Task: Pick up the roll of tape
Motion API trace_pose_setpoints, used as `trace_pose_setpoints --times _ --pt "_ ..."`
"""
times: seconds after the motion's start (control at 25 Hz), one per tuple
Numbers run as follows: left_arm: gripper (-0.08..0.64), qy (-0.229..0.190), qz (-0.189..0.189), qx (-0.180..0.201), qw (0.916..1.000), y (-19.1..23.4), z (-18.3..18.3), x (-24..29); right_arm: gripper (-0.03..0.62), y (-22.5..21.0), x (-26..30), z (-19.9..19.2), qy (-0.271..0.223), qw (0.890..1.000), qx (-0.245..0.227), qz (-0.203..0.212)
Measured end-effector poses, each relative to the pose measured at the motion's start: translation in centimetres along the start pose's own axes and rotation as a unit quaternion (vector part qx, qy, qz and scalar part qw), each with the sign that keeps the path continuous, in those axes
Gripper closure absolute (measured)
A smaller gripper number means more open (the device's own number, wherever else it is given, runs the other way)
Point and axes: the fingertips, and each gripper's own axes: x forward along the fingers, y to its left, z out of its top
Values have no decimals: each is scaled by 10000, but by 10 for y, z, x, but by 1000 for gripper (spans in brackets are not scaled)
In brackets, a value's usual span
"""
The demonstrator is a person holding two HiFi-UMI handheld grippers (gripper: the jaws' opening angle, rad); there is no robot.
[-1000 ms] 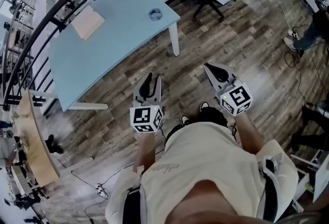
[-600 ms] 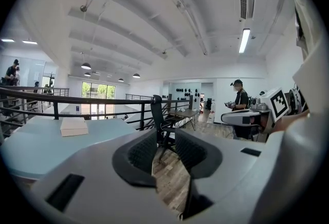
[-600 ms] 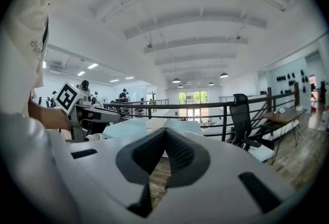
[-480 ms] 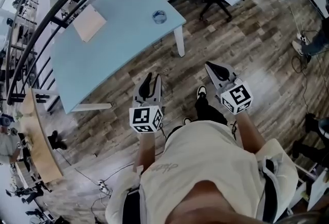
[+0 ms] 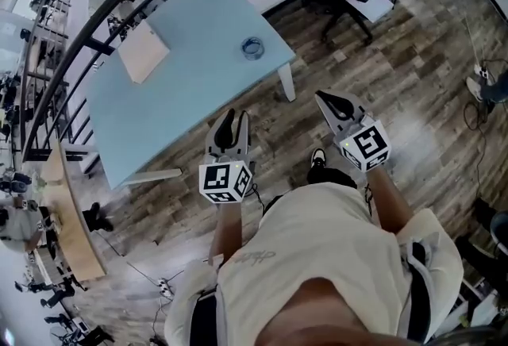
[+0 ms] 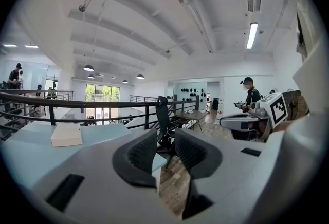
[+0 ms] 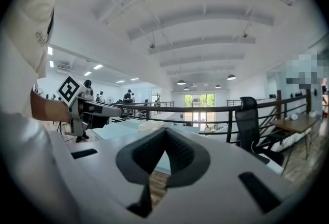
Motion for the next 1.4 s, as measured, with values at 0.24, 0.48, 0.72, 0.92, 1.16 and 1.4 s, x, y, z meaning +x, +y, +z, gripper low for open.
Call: trace_pose_setpoints --times 0.24,0.48,0.72,0.92,1.16,1.4 --pt "443 94 212 -1 9997 10 3 41 586 -35 29 4 17 9996 -15 295" --pt "443 82 370 -142 9992 19 3 72 586 -55 57 7 85 9983 -40 575" --pt "443 157 410 -284 9986 34 -4 93 586 -63 79 -2 212 9973 177 687" --pt "443 259 304 -308 9987 55 -14 120 586 -80 101 -7 268 9976 309 567" --pt "443 231 149 -183 9995 94 3 166 586 -105 149 8 188 9982 252 505" --pt "443 103 -106 -63 9999 126 31 205 586 -130 192 29 128 9994 94 292"
